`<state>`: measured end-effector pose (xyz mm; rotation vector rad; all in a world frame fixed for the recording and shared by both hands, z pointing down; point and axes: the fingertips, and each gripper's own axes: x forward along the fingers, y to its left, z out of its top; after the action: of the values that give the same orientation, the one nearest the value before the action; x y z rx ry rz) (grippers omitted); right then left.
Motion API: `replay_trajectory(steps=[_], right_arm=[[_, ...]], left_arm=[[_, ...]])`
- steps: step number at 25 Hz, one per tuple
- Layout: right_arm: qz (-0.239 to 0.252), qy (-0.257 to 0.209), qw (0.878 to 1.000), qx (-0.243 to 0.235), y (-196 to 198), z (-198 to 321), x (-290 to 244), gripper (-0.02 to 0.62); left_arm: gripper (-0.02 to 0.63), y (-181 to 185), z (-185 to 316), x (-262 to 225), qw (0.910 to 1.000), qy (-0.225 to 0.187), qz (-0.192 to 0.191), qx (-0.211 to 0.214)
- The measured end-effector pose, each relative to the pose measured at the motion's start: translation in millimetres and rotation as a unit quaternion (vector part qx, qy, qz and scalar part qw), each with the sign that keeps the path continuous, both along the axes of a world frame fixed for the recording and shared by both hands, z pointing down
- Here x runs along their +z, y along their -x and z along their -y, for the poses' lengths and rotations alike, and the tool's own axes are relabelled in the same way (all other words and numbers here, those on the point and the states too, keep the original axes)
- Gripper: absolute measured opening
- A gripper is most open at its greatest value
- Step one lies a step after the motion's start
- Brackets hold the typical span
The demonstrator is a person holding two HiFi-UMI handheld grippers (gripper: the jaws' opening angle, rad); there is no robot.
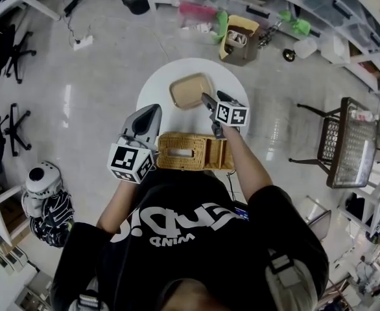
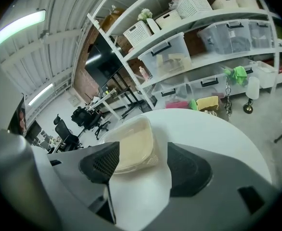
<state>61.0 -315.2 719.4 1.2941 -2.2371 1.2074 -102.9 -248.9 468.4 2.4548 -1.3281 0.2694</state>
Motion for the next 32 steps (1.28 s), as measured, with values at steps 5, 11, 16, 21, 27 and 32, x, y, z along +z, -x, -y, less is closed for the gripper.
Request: replay_trajectory(steps=[5, 11, 16, 21, 27, 32], right_arm=[[0.0, 0.015, 1.0, 0.004, -3.2, 0.9, 10.0, 0.278], [0.013, 0.023, 1.0, 0.004, -2.1, 1.4, 13.5, 0.259], [0.018, 0.027, 0.999, -0.002, 0.9, 0.4, 11.2, 0.206], [-0.007, 0.021, 1.0, -0.006, -0.5, -0.1, 6.8, 0.192], [-0.015, 0.015, 1.0, -0.003, -3.0, -4.2, 1.3, 0.158], [-0.013, 0.011, 1.0, 0.006, -1.8, -9.0, -4.8, 0.132]], left_arm=[[0.0, -1.3, 5.0, 1.9, 1.0, 0.002, 0.0, 0.001], [0.0, -0.9, 8.9, 3.4, 1.0, 0.005, -0.001, -0.002], [0.0, -2.1, 8.0, 3.7, 1.0, 0.004, -0.003, -0.003], [0.0, -4.3, 5.4, 1.8, 1.0, 0.002, -0.005, -0.004], [0.0, -3.5, -0.2, -1.0, 1.0, -0.001, -0.008, -0.006], [0.0, 0.8, -6.3, -3.0, 0.9999, -0.003, -0.009, -0.007]])
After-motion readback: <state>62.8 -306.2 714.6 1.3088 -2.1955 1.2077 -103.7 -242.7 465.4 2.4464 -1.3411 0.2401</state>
